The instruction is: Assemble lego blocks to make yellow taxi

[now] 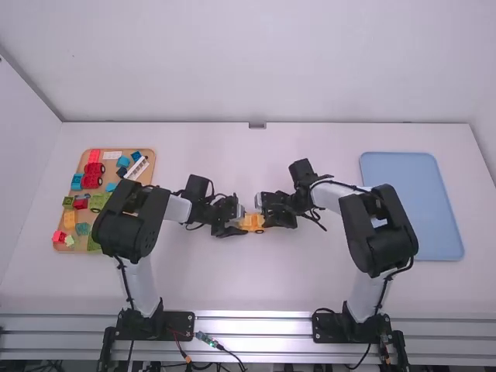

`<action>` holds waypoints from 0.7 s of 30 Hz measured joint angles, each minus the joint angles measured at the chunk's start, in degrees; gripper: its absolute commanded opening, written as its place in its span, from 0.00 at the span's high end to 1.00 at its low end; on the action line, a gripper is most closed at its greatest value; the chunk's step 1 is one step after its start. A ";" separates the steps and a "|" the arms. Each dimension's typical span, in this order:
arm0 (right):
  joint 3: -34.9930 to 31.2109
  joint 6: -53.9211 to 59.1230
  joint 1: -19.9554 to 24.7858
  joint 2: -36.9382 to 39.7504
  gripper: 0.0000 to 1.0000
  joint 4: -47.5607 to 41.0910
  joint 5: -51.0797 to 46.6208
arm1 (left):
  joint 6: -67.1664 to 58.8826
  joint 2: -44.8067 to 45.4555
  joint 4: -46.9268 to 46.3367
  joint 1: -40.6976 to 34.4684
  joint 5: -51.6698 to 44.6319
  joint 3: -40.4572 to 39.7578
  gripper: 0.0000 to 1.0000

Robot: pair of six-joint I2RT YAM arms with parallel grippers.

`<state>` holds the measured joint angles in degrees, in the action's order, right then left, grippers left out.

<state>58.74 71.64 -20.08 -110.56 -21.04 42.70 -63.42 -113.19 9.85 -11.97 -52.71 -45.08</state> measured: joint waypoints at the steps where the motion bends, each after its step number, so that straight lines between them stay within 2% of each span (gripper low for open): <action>1: 0.00 -0.35 -0.17 0.00 0.87 0.33 -0.17 | 0.00 0.00 -0.09 0.00 0.02 0.00 0.38; 16: 0.00 -2.67 -3.02 0.00 0.89 2.21 -1.60 | 2.14 -0.02 -0.42 0.00 0.83 -0.02 0.38; 21: 0.00 -4.63 -3.61 0.00 0.92 5.27 -3.56 | 2.14 0.00 -1.64 0.02 0.33 -0.04 0.38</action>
<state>58.74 67.00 -23.68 -110.56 -15.77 39.13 -61.28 -113.19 8.21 -11.94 -52.38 -45.12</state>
